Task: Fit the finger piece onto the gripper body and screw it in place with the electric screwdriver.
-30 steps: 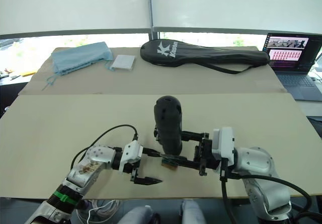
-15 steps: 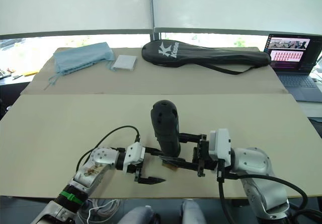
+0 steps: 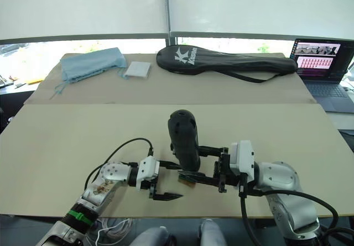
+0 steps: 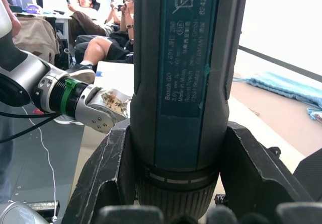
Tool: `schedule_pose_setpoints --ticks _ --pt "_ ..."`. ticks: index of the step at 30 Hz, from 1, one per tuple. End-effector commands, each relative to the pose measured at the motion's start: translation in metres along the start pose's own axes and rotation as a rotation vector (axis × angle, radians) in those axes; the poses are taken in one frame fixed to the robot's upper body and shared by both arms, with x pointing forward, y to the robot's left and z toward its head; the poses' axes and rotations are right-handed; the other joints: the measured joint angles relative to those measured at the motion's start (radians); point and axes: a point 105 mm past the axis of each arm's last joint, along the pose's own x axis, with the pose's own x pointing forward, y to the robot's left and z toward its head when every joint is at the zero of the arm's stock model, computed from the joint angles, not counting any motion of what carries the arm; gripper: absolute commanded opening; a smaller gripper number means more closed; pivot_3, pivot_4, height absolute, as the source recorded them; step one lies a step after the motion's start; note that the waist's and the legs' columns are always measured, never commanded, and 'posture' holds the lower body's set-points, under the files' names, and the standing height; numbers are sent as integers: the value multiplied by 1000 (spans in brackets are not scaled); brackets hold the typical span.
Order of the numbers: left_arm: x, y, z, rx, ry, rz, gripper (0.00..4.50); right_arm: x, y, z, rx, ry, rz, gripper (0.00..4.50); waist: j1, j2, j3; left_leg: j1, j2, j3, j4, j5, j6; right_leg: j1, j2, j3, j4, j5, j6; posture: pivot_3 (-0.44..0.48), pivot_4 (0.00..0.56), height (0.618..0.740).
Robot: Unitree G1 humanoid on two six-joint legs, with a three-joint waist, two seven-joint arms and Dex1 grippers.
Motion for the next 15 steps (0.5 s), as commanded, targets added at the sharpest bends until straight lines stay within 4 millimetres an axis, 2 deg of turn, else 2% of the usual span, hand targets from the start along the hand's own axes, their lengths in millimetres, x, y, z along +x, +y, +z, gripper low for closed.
schedule_pose_setpoints --ticks 1,15 --pt "1 -3 -13 -56 39 2 4500 1 2 13 -69 -44 8 1921 0 0 0 0 0 0 0 0 0 0 0 0 0 0 0 0 150 740" --pt "-2 -2 -14 -67 43 7 4500 1 2 8 -72 -38 12 1921 0 0 0 0 0 0 0 0 0 0 0 0 0 0 0 0 150 740"
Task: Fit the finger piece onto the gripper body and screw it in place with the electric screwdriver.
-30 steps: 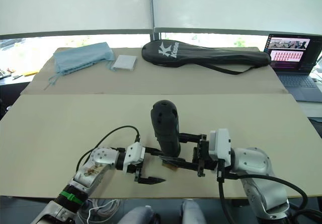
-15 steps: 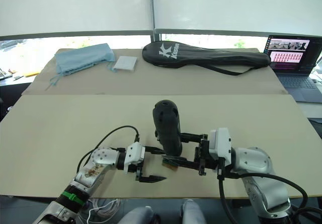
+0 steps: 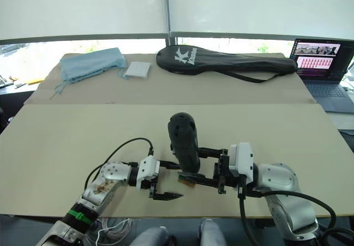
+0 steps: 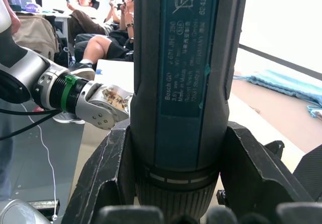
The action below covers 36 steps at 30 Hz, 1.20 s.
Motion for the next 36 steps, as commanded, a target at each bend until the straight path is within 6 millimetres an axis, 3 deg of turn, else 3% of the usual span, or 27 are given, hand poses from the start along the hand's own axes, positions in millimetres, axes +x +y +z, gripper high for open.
schedule_pose_setpoints --ticks 1,36 --pt "-2 -2 -14 -54 39 6 4500 1 1 11 -60 -39 12 1921 0 0 0 0 0 0 0 0 0 0 0 0 0 0 0 0 150 740" --pt "-3 -1 -14 -54 38 22 4500 3 2 4 -59 -24 23 1921 -1 0 0 0 0 0 0 0 0 0 0 0 0 0 0 0 150 740"
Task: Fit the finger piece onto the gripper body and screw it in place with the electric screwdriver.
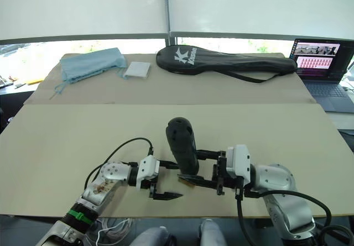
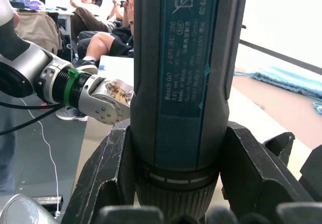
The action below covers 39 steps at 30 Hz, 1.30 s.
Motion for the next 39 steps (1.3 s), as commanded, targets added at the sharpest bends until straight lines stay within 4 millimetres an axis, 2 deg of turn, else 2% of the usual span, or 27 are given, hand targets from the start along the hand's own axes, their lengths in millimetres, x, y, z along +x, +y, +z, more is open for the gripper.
schedule_pose_setpoints --ticks 1,29,35,39 --pt "-3 -1 -14 -53 39 19 4500 1 -1 11 -63 -34 6 1921 0 0 0 0 0 0 0 0 0 0 0 0 0 0 0 0 150 740" --pt "-4 -1 -12 -50 25 36 4500 1 -1 6 -44 -20 19 1921 -1 0 0 0 0 0 0 0 0 0 0 0 0 0 0 0 150 740" --pt "-4 -3 -11 -52 15 35 4500 2 0 9 -55 -20 37 1921 -1 0 0 0 0 0 0 0 0 0 0 0 0 0 0 0 150 740" --pt "-7 -4 -11 -58 3 39 4500 4 -4 18 -75 -32 45 1921 -3 0 0 0 0 0 -1 0 0 -1 0 0 0 0 0 0 150 740"
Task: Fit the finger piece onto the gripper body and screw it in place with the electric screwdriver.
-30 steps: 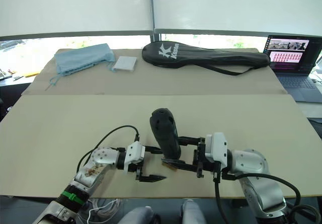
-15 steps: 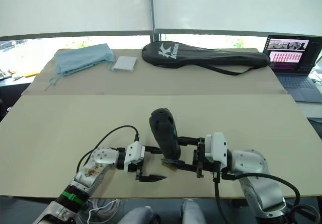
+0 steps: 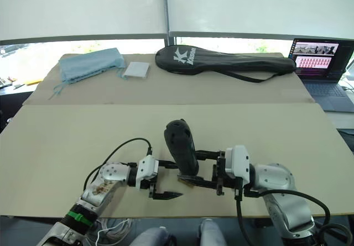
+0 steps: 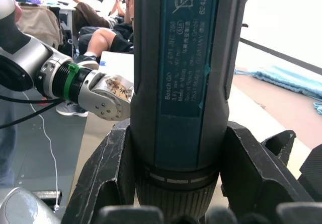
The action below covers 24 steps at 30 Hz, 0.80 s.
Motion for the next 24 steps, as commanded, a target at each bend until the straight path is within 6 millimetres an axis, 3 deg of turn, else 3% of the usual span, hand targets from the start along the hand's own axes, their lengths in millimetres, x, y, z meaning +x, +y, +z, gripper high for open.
schedule_pose_setpoints --ticks 1,11,24 --pt "-5 -4 -10 -47 16 12 4500 3 -1 17 -44 -51 23 1921 0 0 0 0 0 0 0 0 0 0 0 0 0 0 0 0 150 740" --pt "-23 -5 -4 -62 -38 38 4500 8 3 28 -36 -86 53 1921 -2 0 0 -1 1 0 -1 0 0 -2 0 1 0 0 0 0 150 740" --pt "-71 0 33 -9 -156 97 4500 3 -4 55 -72 -104 26 1921 3 -1 1 -5 0 0 -1 0 0 -5 0 -1 -1 0 -1 0 150 740"
